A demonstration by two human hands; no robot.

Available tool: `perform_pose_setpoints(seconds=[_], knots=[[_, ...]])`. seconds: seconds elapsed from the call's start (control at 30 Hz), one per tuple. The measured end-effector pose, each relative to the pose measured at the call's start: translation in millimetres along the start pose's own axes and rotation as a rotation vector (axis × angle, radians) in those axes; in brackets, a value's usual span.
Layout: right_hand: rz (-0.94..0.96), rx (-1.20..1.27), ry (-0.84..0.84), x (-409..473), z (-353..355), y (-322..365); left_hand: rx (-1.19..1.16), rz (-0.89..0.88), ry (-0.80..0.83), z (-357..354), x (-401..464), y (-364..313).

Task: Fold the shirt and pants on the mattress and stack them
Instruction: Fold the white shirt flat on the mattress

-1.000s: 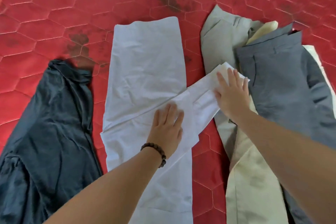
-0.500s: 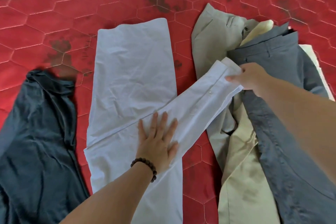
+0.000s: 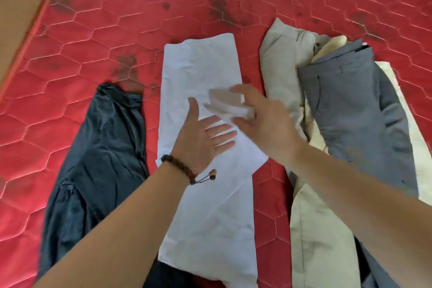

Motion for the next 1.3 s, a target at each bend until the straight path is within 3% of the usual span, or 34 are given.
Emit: perform_pose_setpoints(seconds=[0.03,0.07,0.1,0.17,0.2,0.33,0.4,0.53,0.7,0.8,0.93,1.13,1.3], knots=[[0.050,-0.051,0.080,-14.6,-20.3,18.5,-0.028,0.015,-0.013,7.5,-11.0,-3.2],[0.096,-0.095,0.154,-29.3,-40.9,31.5,0.089,0.011,-0.093,19.2,-18.5,-2.6],[0.136,-0.113,0.227,-44.3,-59.8,39.2,0.070,0.130,-0.233,24.4,-22.1,1.5],[0.173,-0.081,0.387,-73.9,-91.2,39.7,0.454,0.105,-0.530,64.5,-27.7,18.2],[0.202,-0.077,0.422,-87.5,-102.7,33.7,0.505,0.073,-0.600,89.3,-32.1,30.2],[0.174,-0.191,0.329,-119.5,-128.9,-8.2,0.343,0.106,-0.755,149.9,-60.5,68.0],[0.106,-0.313,0.323,-122.8,-137.6,-30.2,0.326,0.108,-0.768,165.8,-68.8,82.5],[-0.040,-0.589,0.524,-123.6,-162.1,-65.2,0.240,0.053,-0.732,176.7,-72.8,88.7],[-0.081,-0.709,0.625,-132.0,-187.9,-66.9,0.640,-0.043,-0.797,172.2,-62.4,87.5],[-0.108,-0.630,0.594,-131.8,-194.9,-46.4,0.742,-0.060,-0.834,174.5,-61.8,85.5],[0.093,-0.440,0.704,-134.3,-217.0,-3.3,0.581,-0.063,-0.849,186.6,-74.8,85.7],[0.179,-0.393,0.780,-139.1,-235.7,31.6,0.624,-0.089,-0.946,207.3,-102.2,68.3],[0.178,-0.233,0.591,-150.5,-241.0,72.6,0.646,-0.077,-0.770,207.9,-116.4,54.0]])
Point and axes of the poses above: each hand's wrist, its own x-axis towards the middle knuckle, its own z-axis out of the back of the hand, y = z × x, the point moved 2 cm from there along x, towards the middle knuckle, and after that the axes turned 3 degrees about -x, right-handed, at the moved point
